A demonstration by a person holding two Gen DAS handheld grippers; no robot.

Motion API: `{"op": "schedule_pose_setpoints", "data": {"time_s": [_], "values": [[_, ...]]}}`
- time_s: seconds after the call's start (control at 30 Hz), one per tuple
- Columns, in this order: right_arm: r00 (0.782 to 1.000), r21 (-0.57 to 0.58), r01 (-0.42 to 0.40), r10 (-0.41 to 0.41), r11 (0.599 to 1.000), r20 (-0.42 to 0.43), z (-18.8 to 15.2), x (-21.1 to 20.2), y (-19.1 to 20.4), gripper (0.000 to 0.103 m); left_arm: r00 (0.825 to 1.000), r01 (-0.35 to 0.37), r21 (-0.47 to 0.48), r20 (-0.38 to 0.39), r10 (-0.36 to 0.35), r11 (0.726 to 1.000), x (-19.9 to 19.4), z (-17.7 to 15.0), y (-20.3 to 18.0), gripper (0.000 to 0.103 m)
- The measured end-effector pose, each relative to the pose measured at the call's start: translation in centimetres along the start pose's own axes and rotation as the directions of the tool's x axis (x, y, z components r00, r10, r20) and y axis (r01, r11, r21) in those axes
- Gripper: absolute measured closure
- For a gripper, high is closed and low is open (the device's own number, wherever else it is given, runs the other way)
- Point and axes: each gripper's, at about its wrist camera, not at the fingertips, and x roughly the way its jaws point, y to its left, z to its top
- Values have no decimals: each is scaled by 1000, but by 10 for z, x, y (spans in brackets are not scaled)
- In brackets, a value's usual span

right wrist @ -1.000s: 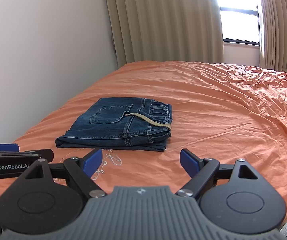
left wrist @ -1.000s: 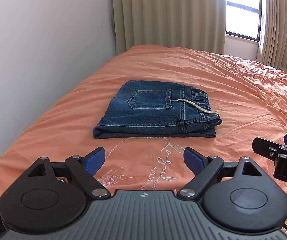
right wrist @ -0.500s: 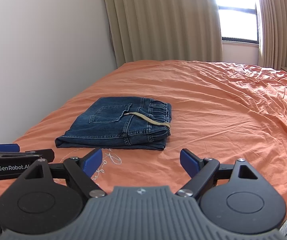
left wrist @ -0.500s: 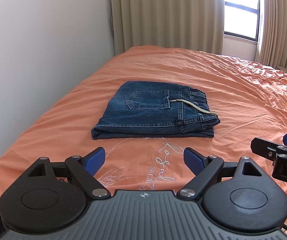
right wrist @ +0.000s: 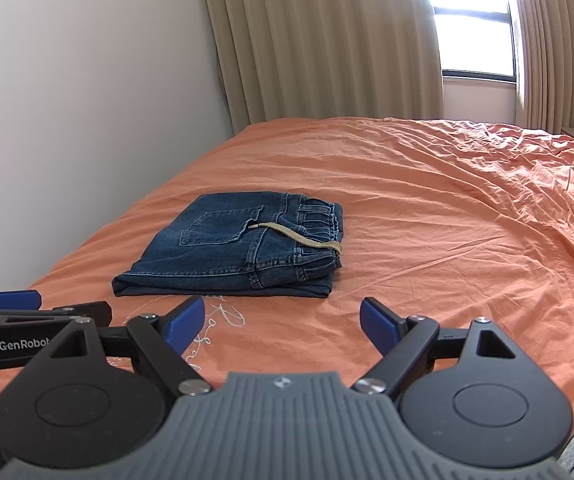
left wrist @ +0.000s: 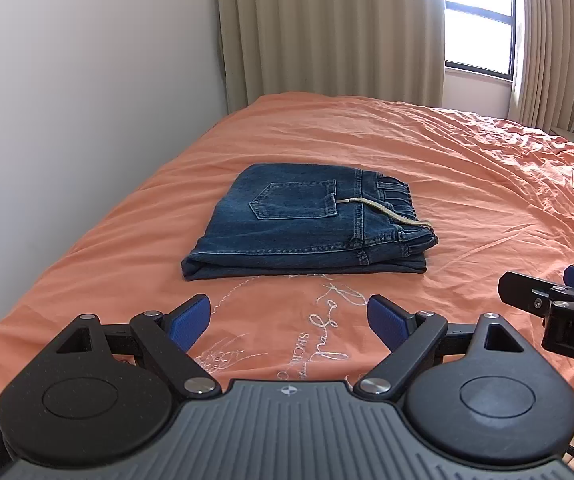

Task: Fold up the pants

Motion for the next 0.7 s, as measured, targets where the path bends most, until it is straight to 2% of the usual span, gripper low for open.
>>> {"op": "schedule_pose_setpoints", "data": {"time_s": [0.47,0.7], "values": [[1000,2,13,-13,1000,0,-1,-2,-2,22,1000,-7,12,15,7,1000,-2,-1,-3,0],[1000,3,22,-22,1000,-3,-1,-4,-2,22,998,-11,34,63,9,999,-9,1,-7,0]]}}
